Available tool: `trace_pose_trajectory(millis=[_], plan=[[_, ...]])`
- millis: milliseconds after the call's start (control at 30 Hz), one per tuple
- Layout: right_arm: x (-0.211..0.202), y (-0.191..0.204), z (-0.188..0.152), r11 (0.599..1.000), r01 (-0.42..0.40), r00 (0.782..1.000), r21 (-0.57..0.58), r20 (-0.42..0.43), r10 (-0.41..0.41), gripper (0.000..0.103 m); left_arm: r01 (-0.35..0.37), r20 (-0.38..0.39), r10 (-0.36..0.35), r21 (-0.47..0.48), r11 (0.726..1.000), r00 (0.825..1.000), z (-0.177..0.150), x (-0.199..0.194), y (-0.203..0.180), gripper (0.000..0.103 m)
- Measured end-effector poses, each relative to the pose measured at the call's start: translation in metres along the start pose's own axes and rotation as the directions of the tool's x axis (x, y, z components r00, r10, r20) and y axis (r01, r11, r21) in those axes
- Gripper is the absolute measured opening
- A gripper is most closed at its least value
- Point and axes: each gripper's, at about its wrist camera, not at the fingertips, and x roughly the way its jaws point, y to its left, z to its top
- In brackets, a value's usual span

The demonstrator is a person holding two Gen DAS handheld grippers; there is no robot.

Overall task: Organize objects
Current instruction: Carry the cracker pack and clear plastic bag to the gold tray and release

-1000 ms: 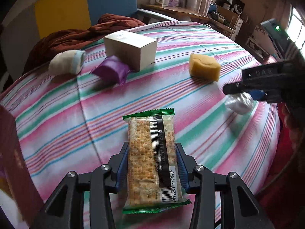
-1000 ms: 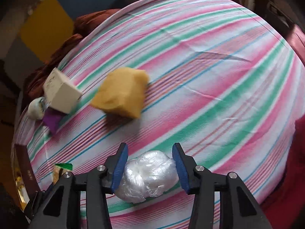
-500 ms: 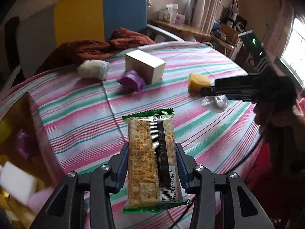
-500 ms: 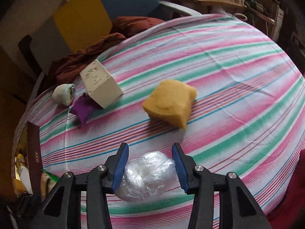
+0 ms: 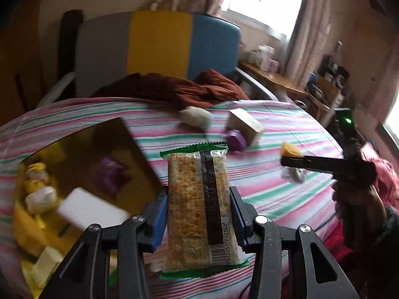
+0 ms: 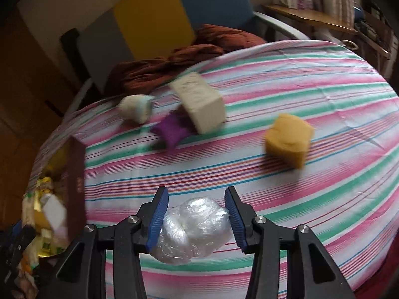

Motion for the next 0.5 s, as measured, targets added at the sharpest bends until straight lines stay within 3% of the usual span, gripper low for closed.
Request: trace_pose_trajectory(millis=[267,500], plan=[[0.007,0.094,-0.016,0.977,-0.174,0.985,-0.12,-0.032,0.172,0.047,-0.084,-0.007,0.084,-0.168,0.982,0.996,-0.013,-0.015,0.08,0.046],[0.004,0.153,-0.02,0.951,-0.239,0.971,-0.196,-0.035,0.237,0.047,-0.023,-0.002,0.023,-0.279,0.96,1.0,0.0,-0.006,0.114,0.046]])
